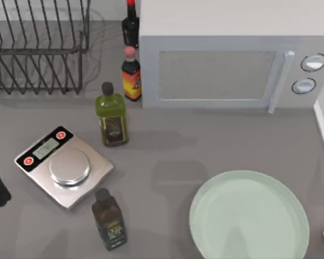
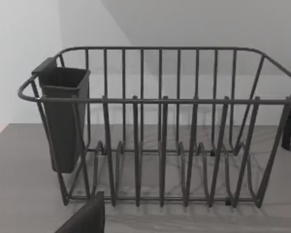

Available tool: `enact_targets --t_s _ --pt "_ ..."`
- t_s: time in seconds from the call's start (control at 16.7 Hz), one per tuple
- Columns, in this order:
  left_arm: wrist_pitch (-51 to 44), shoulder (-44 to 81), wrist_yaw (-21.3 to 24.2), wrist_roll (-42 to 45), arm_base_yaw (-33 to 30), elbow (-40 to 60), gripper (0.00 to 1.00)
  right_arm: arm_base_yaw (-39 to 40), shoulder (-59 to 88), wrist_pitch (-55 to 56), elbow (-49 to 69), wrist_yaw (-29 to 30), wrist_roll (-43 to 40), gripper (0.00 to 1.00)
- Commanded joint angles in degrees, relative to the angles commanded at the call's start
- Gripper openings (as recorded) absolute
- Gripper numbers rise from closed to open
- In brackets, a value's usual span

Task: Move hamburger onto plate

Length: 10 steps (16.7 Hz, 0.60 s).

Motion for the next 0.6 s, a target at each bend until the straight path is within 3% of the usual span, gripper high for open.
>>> enact_targets --t_s 0.3,0.6 --pt "0.0 0.0 0.0 0.0 0.0 0.0 1.00 0.9 3.8 -3.5 3.0 0.0 0.6 1.00" --pt "0.0 0.0 0.0 0.0 0.0 0.0 1.00 4.1 22.2 -17.6 14.0 0.3 2.5 1.00"
